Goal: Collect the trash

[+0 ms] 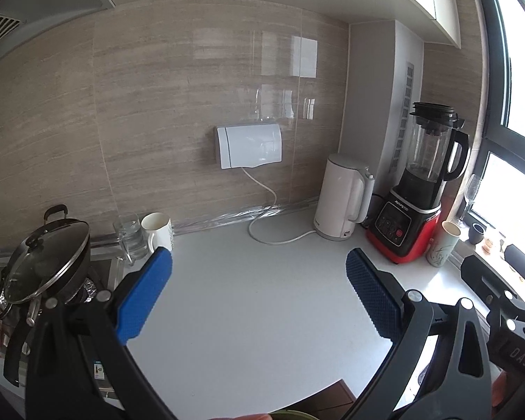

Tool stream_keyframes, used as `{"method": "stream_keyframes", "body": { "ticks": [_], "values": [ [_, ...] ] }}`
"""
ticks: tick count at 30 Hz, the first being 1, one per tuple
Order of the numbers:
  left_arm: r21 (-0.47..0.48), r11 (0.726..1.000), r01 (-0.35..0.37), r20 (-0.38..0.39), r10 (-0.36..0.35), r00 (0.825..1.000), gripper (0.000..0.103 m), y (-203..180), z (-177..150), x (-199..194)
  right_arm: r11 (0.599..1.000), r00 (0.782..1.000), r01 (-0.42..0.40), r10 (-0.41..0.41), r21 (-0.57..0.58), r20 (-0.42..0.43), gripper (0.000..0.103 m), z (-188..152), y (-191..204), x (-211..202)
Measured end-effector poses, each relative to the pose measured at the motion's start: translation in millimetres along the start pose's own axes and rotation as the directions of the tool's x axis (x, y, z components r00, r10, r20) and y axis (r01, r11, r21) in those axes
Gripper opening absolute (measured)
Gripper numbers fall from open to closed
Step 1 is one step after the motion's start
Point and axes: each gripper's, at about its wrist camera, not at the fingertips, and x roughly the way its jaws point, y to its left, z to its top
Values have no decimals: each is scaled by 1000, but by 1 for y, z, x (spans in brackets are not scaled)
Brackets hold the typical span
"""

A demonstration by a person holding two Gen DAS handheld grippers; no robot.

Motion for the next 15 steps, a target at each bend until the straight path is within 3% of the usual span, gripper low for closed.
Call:
{"method": "stream_keyframes", "body": {
  "ticks": [15],
  "values": [
    [18,1000,15,0,-15,1000,95,-3,1,1,1000,1000,7,-7,10,9,101,-1,0,-10]
  ]
}}
